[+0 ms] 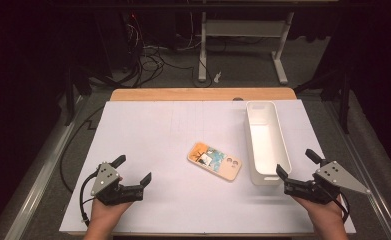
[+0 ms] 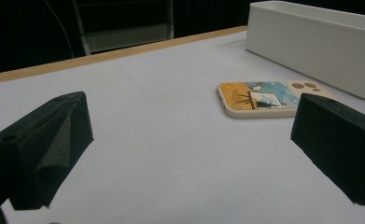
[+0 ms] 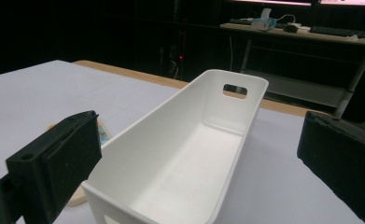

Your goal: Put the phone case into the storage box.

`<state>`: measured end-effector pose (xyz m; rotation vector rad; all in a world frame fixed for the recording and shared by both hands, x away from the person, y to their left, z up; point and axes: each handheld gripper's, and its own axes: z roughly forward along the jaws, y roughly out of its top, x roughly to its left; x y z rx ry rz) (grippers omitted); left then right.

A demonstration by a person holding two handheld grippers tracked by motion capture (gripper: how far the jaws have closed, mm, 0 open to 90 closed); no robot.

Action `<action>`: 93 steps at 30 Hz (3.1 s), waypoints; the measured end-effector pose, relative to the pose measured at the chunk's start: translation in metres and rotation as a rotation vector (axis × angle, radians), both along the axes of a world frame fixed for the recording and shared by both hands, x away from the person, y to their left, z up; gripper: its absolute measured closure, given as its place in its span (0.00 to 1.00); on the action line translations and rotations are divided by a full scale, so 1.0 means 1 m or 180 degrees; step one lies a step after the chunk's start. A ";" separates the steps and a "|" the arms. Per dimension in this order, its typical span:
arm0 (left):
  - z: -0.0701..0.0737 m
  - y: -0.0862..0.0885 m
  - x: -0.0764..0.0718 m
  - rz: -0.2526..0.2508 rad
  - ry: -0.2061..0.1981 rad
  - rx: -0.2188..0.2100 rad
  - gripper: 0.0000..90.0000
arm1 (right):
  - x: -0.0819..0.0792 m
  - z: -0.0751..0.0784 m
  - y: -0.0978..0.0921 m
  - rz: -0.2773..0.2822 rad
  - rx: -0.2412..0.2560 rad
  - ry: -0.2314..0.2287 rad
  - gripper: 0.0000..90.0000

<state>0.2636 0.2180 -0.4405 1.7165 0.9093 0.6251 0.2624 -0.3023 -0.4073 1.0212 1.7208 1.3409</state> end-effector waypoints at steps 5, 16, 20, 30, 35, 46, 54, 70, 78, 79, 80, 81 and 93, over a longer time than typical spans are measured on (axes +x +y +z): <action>0.000 0.000 0.001 0.0000 0.0002 -0.0010 0.00 | 0.000 0.000 0.001 0.0036 -0.0022 -0.0012 0.00; -0.003 0.001 0.005 0.0006 0.0200 0.0082 0.01 | 0.000 -0.001 -0.004 0.0030 0.0002 0.0017 0.00; -0.007 0.001 0.010 -0.0024 0.0412 0.0159 0.01 | 0.000 -0.002 -0.002 0.0038 -0.0013 0.0037 0.00; -0.017 0.002 0.019 0.0013 0.0860 0.0330 0.01 | 0.000 -0.002 -0.002 0.0026 -0.0014 0.0041 0.00; -0.025 0.007 0.026 0.0002 0.1195 0.0349 0.01 | -0.001 -0.002 -0.002 0.0031 -0.0019 0.0051 0.00; -0.025 0.010 0.021 0.0135 0.1116 0.0376 0.28 | -0.002 -0.003 -0.004 0.0048 -0.0014 0.0060 0.00; -0.028 0.008 0.025 0.0176 0.1213 0.0391 0.52 | -0.001 -0.003 -0.005 0.0024 -0.0006 0.0071 0.00; -0.006 -0.029 0.062 -0.0047 0.1126 0.0389 1.00 | 0.000 -0.007 -0.006 0.0048 0.0014 0.0114 0.00; -0.007 -0.070 0.097 -0.0165 0.1114 0.0264 1.00 | -0.001 -0.006 -0.007 0.0047 0.0029 0.0089 0.00; -0.008 -0.077 0.101 -0.0178 0.1077 0.0293 1.00 | -0.001 -0.006 -0.008 0.0046 0.0035 0.0092 0.00; -0.008 -0.084 0.104 -0.0214 0.1052 0.0320 1.00 | -0.001 -0.006 -0.008 0.0046 0.0035 0.0092 0.00; -0.009 -0.091 0.108 -0.0246 0.1020 0.0325 1.00 | -0.001 -0.006 -0.008 0.0045 0.0039 0.0091 0.00; -0.016 -0.161 0.153 -0.0351 0.1159 0.0617 1.00 | -0.001 -0.005 -0.009 0.0071 0.0089 0.0082 0.01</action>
